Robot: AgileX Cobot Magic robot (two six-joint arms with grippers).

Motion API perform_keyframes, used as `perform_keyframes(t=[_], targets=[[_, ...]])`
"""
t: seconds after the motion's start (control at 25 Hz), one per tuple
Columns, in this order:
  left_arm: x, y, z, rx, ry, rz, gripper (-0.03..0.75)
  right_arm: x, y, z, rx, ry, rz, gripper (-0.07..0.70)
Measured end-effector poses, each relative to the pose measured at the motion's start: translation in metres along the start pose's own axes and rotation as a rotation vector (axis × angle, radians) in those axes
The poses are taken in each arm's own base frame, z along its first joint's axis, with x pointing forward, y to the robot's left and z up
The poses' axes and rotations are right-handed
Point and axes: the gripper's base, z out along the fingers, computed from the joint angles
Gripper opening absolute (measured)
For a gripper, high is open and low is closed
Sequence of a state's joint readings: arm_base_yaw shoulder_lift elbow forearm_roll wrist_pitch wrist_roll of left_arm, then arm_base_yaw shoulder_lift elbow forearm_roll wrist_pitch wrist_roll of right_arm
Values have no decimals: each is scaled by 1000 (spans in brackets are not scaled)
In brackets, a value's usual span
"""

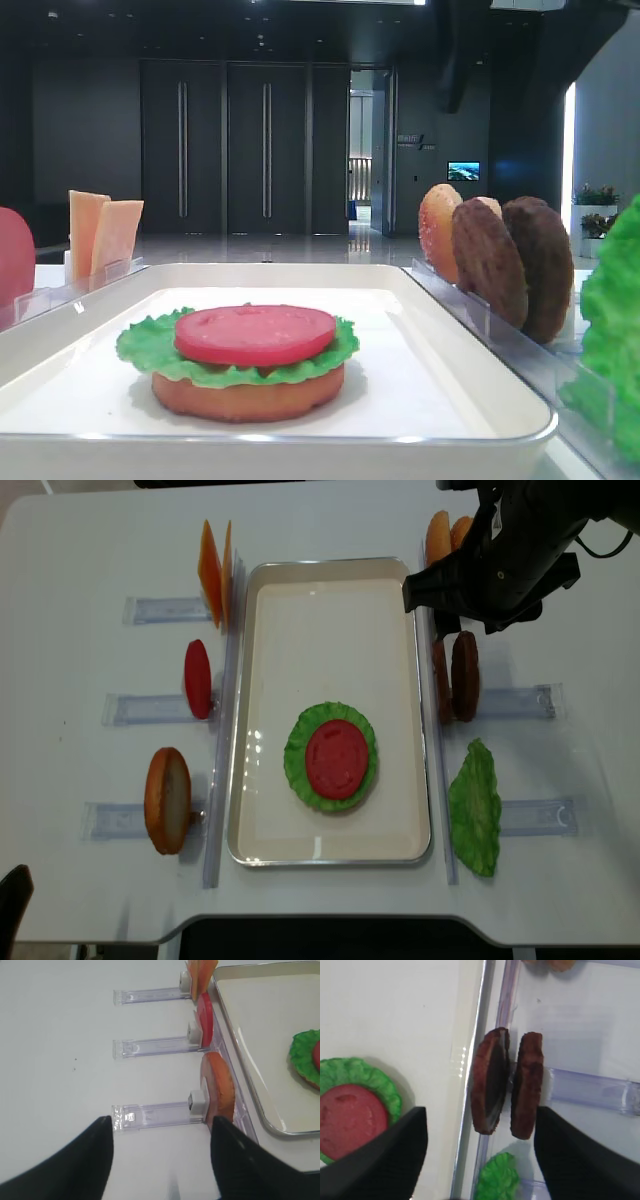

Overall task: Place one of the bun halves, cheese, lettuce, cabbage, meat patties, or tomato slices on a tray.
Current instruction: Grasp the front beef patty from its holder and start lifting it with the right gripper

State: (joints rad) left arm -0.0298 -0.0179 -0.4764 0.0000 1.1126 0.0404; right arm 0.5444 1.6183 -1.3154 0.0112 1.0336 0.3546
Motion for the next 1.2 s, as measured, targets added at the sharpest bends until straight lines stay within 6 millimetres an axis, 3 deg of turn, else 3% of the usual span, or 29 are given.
perform_keyframes(t=[0.32,0.92,1.2], targets=[[0,0,0,0,0,0,471,-3,3,2,-14,-9,10,440],[0,0,0,0,0,4,471,-7,11,37,1,39,11,440],[0,0,0,0,0,4,471,-9,12,41,3,32,5,440]])
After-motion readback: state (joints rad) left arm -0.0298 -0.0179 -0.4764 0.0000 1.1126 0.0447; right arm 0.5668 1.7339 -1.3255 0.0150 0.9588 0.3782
